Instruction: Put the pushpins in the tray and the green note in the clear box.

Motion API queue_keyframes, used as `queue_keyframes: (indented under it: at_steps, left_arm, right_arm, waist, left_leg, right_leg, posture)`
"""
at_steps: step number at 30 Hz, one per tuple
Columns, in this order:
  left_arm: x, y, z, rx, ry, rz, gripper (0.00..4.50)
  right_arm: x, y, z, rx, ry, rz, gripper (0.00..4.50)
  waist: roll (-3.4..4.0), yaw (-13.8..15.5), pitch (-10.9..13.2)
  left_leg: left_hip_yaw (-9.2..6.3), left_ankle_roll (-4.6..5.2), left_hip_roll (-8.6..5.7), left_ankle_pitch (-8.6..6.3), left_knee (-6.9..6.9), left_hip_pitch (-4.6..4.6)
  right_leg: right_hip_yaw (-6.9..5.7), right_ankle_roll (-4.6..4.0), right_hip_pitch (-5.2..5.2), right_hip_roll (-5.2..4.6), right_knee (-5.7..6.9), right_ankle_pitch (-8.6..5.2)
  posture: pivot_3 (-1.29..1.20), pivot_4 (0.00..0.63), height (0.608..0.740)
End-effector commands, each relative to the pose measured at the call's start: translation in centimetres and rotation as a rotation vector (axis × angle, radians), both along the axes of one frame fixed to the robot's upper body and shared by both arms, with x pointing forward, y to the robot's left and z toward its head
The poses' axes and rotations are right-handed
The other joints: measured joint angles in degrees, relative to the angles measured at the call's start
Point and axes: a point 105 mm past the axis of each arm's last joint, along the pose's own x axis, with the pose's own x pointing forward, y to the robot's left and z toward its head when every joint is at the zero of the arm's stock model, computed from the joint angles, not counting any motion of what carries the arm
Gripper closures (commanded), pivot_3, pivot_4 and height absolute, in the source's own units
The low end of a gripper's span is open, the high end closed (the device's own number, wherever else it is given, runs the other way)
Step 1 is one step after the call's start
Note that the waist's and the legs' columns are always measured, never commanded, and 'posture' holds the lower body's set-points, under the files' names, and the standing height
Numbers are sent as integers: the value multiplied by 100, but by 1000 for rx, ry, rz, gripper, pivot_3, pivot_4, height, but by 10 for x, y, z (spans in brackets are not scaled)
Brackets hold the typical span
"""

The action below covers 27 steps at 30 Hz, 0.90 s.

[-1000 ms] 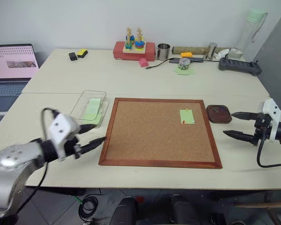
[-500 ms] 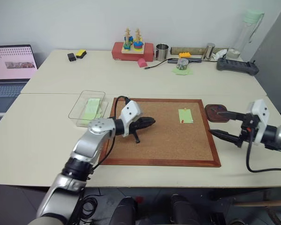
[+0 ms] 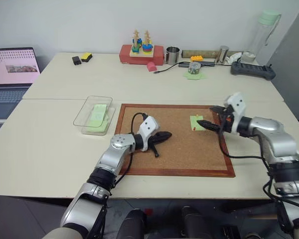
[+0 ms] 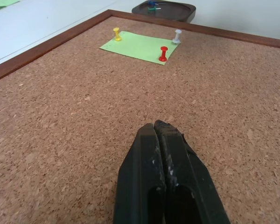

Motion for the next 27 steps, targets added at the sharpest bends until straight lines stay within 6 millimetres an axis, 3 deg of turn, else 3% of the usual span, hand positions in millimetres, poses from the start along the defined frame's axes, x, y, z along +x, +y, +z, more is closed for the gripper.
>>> queue_keyframes:
  at_steps: [1,10,27]
  left_arm:
    - [1,2,-7,10,18,21,4490]
    - [-1,7,-9,20,24,31,4490]
    - [-2,11,-10,38,31,45,4500]
  right_arm:
    - [21,-1,5,-14,-77,-33,0]
    - [42,3,-9,-5,-65,-63,0]
    - [47,9,-25,25,-33,-68,3237]
  waist:
    - [2,-9,-1]
    - [7,-39,-4]
    - [8,-61,-5]
  left_leg:
    - [4,1,-3,1,0,1]
    - [3,4,-1,4,1,6]
    - [3,4,-1,4,0,12]
  right_leg:
    - [2,3,1,-1,-2,3]
    - [2,-4,1,3,4,11]
    - [7,-5,-3,3,31,12]
  posture:
    - [0,150,740]
    - [0,150,740]
    - [0,150,740]
